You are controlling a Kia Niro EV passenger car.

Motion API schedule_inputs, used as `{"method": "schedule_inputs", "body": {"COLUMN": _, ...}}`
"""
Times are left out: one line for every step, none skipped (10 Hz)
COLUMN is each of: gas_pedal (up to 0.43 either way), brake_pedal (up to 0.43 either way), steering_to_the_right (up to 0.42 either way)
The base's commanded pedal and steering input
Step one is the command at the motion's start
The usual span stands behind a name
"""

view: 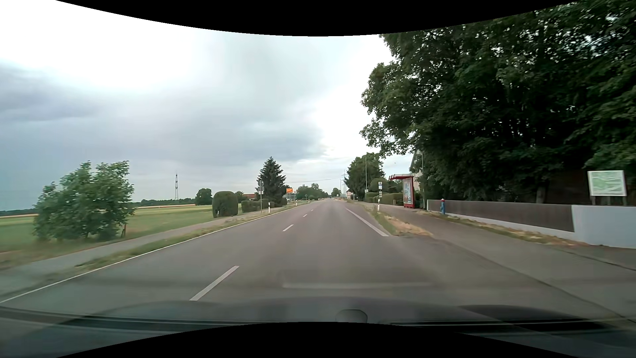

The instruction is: Follow the waypoints while adhering to traffic rules and regulations

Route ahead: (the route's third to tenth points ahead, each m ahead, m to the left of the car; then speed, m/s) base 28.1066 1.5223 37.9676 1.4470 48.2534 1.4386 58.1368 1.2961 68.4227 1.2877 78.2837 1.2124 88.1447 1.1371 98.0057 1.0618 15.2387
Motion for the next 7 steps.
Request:
{"method": "schedule_inputs", "body": {"gas_pedal": 0.169, "brake_pedal": 0.000, "steering_to_the_right": -0.002}}
{"method": "schedule_inputs", "body": {"gas_pedal": 0.169, "brake_pedal": 0.000, "steering_to_the_right": -0.002}}
{"method": "schedule_inputs", "body": {"gas_pedal": 0.169, "brake_pedal": 0.000, "steering_to_the_right": -0.002}}
{"method": "schedule_inputs", "body": {"gas_pedal": 0.169, "brake_pedal": 0.000, "steering_to_the_right": -0.002}}
{"method": "schedule_inputs", "body": {"gas_pedal": 0.169, "brake_pedal": 0.000, "steering_to_the_right": -0.001}}
{"method": "schedule_inputs", "body": {"gas_pedal": 0.169, "brake_pedal": 0.000, "steering_to_the_right": -0.001}}
{"method": "schedule_inputs", "body": {"gas_pedal": 0.169, "brake_pedal": 0.000, "steering_to_the_right": -0.001}}
